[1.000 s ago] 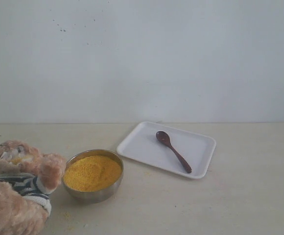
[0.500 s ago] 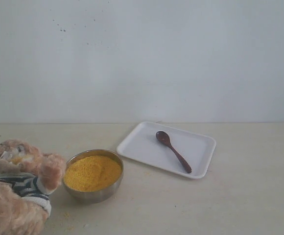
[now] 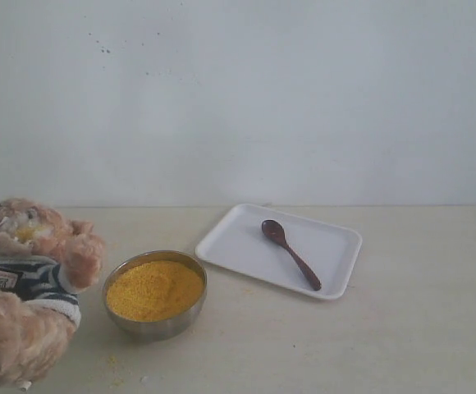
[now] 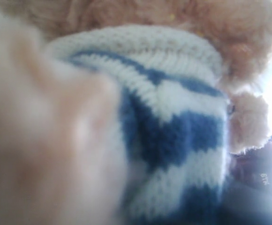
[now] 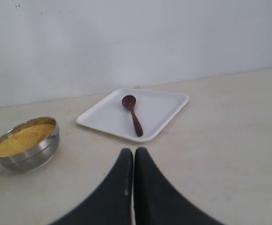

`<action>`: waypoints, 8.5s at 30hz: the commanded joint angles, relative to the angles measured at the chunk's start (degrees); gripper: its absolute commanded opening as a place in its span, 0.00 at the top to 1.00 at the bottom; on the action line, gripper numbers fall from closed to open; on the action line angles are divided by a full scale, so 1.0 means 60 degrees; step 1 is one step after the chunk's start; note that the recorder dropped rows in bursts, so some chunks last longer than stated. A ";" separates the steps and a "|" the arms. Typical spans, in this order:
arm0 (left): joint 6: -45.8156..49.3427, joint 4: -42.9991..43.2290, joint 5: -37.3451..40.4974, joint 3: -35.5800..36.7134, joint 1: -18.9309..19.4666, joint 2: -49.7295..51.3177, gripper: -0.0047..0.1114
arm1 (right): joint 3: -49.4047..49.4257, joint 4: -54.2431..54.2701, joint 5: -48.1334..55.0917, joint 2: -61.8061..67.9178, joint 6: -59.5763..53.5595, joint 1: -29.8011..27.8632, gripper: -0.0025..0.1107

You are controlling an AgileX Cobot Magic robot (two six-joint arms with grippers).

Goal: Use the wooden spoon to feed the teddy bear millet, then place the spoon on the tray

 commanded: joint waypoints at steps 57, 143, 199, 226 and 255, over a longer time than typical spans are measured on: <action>0.1043 0.0001 0.0333 -0.2507 0.0256 0.3008 0.22 | 0.0000 -0.2450 0.1551 -0.0174 -0.0037 -0.0001 0.98; -1.0233 1.1849 -0.5324 -0.2375 -0.4995 -1.5589 0.92 | 0.0000 -0.0998 0.1814 -0.0483 -0.0037 -0.0400 0.98; -1.4699 1.6194 -0.8536 0.4562 -0.4934 -1.6648 0.92 | 0.0000 -0.1061 0.2048 -0.0483 -0.0018 -0.0496 0.98; -1.4699 1.6194 -0.8536 0.4562 -0.4934 -1.6648 0.92 | 0.0000 -0.1273 0.2422 -0.0483 0.0067 -0.2855 0.98; -1.4699 1.6194 -0.8536 0.4562 -0.4934 -1.6648 0.92 | 0.0000 -0.1273 0.2422 -0.0483 0.0086 -0.2845 0.98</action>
